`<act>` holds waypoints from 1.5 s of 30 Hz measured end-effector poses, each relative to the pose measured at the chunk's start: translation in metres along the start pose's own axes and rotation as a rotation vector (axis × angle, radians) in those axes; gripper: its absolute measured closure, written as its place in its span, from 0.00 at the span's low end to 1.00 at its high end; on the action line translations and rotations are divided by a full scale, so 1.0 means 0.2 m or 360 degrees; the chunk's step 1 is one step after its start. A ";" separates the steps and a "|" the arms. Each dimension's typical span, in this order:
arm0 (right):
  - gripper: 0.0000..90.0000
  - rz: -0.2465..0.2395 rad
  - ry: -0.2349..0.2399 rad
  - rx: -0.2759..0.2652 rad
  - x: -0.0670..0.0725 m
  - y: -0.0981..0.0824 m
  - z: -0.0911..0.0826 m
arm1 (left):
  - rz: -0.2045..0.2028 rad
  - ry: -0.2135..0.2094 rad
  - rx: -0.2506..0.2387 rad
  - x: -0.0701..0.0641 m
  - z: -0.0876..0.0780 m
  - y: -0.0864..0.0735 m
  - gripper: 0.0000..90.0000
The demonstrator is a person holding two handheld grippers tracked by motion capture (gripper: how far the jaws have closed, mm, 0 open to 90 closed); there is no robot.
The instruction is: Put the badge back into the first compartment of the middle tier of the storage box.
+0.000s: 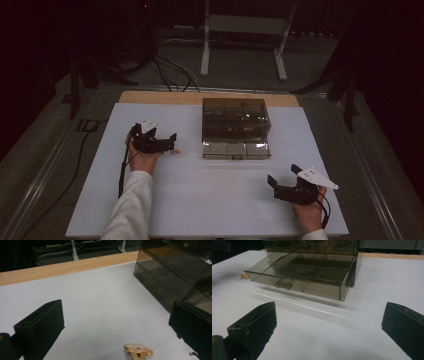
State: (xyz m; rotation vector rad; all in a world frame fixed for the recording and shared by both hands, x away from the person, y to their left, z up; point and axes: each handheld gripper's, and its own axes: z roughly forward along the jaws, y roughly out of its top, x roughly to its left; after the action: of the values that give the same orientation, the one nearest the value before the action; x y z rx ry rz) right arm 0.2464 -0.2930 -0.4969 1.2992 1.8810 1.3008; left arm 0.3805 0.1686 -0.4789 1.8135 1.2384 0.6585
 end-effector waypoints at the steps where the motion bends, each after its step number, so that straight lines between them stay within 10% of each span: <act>1: 0.00 0.0000 0.0000 0.0000 0.00 0.00 0.00 | 0.0000 0.0000 0.0000 0.00 0.00 0.00 0.01; 45: 0.00 0.0085 0.0066 -0.0031 -0.01 0.01 -0.01 | -0.0001 -0.0092 0.0226 -0.04 0.09 -0.08 0.05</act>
State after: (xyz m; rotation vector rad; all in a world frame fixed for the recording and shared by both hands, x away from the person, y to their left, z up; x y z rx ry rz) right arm 0.2462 -0.2963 -0.4943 1.3305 1.8684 1.3798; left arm 0.3849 0.1577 -0.5013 1.9345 1.2746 0.5253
